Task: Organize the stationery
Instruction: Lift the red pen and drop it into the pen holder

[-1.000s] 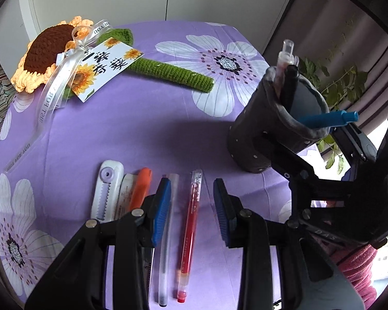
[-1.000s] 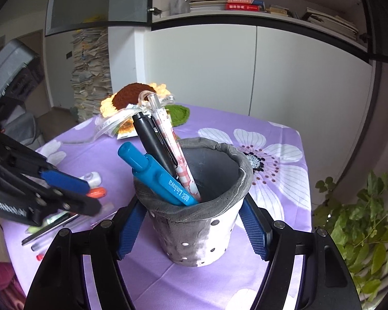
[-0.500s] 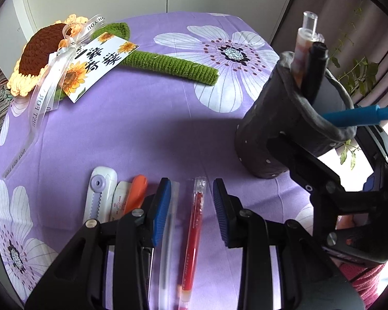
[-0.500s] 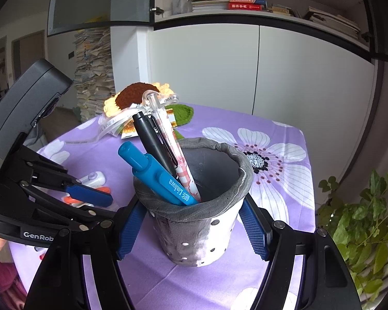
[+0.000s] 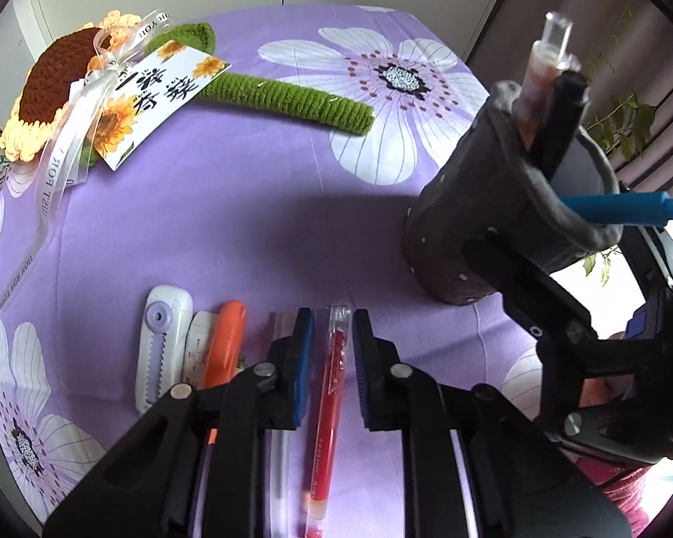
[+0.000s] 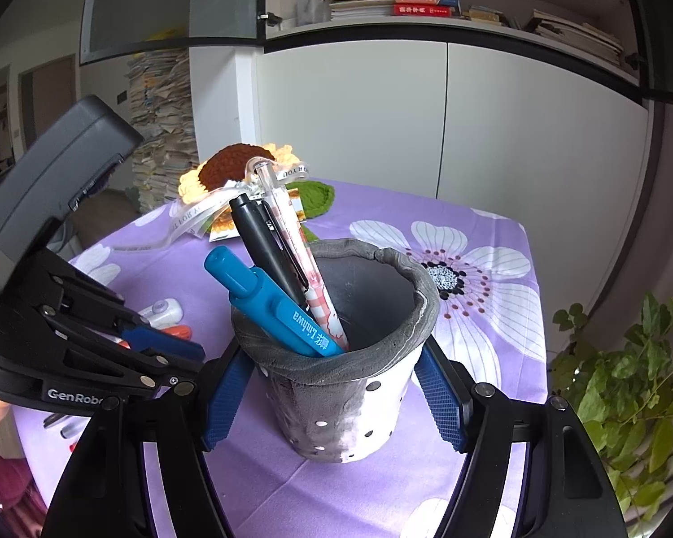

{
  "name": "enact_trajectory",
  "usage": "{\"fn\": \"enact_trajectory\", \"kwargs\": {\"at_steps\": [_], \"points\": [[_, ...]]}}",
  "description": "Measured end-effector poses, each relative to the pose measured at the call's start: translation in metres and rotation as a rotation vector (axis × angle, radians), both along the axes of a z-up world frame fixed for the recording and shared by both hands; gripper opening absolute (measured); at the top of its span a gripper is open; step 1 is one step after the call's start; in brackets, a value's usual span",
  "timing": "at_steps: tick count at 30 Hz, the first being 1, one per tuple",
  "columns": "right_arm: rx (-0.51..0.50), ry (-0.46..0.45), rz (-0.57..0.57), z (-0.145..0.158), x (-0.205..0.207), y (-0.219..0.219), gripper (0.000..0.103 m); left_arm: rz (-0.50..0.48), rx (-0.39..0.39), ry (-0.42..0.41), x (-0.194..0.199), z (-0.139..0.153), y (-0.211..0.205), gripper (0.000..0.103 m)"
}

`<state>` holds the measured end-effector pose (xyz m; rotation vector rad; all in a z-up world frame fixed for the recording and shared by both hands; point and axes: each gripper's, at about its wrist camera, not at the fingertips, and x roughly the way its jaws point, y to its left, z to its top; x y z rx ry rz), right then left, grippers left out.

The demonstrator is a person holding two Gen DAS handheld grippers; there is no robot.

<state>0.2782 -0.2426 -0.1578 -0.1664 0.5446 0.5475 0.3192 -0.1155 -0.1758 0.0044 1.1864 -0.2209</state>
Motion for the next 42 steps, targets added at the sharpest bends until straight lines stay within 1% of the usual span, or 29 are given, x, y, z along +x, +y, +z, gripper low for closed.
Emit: {"fn": "enact_trajectory", "kwargs": {"at_steps": [6,9,10,13,17,23,28,35,38,42], "points": [[0.000,0.000,0.000,0.000,0.000,0.000,0.073,-0.005,0.021,0.001,0.007,-0.005,-0.006,0.014],[0.001,0.000,0.000,0.000,0.000,0.000,0.073,-0.005,0.037,-0.009,0.010,-0.006,-0.009,0.009],[0.001,0.001,0.000,0.000,0.000,0.000,0.073,-0.008,0.038,-0.011,0.006,-0.005,-0.008,0.009],[-0.001,-0.001,0.000,0.000,0.000,0.000,0.073,-0.001,0.006,-0.006,0.002,0.000,-0.002,0.009],[0.000,0.000,0.000,0.000,0.000,0.000,0.073,0.024,-0.033,-0.069,-0.011,0.027,0.014,0.008],[-0.003,-0.002,0.000,0.000,0.000,0.001,0.073,0.025,-0.112,-0.190,-0.043,0.081,0.032,0.008],[-0.009,-0.007,-0.002,0.000,-0.001,0.001,0.073,0.021,-0.162,-0.278,-0.063,0.113,0.038,0.008],[-0.009,-0.008,-0.002,0.000,-0.001,0.001,0.073,0.014,-0.187,-0.401,-0.071,0.161,0.030,0.008],[-0.009,-0.007,-0.002,0.000,-0.001,0.001,0.073,0.000,-0.183,-0.462,-0.073,0.183,0.022,0.008],[-0.009,-0.008,-0.002,0.000,-0.002,0.001,0.073,-0.017,-0.176,-0.535,-0.071,0.206,0.008,0.008]]}}
